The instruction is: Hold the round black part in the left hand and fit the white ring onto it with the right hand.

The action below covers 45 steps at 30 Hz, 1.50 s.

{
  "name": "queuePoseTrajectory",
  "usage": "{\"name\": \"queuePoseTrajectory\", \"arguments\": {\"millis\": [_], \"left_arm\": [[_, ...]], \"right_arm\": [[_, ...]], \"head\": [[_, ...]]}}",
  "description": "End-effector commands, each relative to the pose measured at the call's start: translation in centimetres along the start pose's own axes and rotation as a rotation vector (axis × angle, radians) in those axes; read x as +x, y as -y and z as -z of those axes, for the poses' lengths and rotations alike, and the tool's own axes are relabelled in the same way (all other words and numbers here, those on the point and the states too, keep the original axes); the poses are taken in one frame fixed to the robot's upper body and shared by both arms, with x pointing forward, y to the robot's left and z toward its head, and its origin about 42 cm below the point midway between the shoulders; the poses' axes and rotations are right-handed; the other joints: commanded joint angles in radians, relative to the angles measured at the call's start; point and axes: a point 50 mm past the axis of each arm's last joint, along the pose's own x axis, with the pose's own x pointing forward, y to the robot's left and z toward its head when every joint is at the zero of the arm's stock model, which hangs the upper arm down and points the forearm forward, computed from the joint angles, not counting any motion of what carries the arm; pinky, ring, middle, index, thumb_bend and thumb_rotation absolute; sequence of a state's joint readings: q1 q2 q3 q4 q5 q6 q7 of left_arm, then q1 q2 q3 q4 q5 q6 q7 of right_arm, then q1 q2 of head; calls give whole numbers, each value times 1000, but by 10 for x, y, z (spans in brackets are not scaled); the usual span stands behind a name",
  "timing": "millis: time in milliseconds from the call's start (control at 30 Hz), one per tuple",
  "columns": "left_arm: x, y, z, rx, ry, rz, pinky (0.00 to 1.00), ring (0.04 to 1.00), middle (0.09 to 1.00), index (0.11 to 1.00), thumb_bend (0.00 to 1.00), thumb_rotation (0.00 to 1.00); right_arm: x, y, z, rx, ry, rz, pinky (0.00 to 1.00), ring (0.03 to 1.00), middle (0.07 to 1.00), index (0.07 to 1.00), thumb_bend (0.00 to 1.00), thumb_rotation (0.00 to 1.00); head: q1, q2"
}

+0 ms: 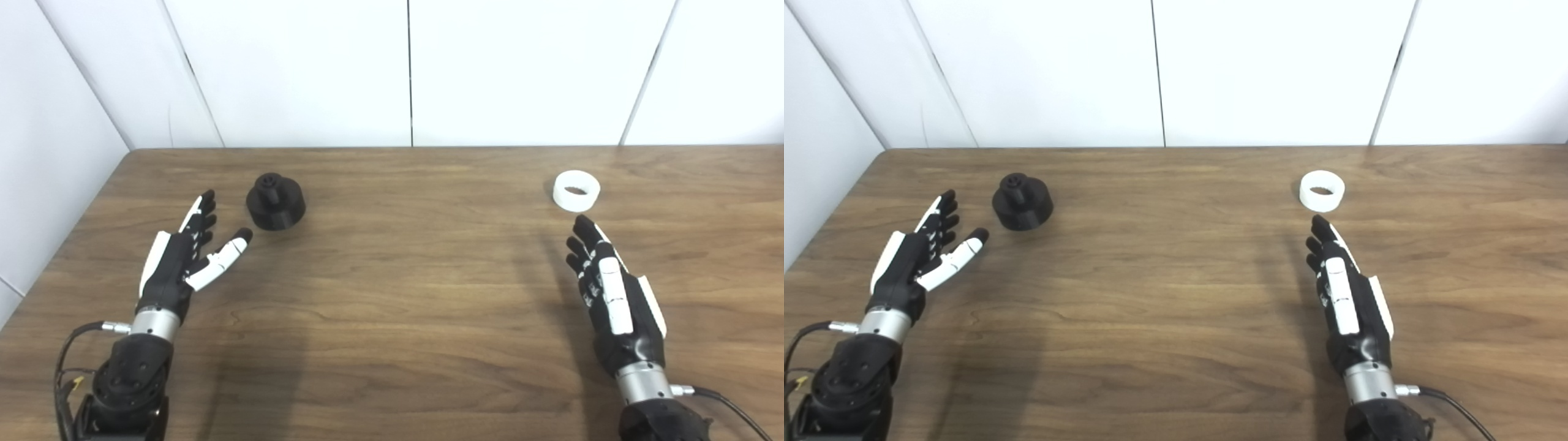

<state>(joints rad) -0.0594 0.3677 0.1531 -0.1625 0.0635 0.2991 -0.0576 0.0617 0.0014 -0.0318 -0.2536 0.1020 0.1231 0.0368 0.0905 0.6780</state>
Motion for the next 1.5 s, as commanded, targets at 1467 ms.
{"name": "queuePoseTrajectory", "arguments": {"millis": [1467], "left_arm": [[97,-62,-60,640,62,98,952,1000,1000,977,977,305]], "right_arm": [[-16,-1,8,-14,26,14,1000,950,901,902,536,902]], "head": [[-7,-22]]}}
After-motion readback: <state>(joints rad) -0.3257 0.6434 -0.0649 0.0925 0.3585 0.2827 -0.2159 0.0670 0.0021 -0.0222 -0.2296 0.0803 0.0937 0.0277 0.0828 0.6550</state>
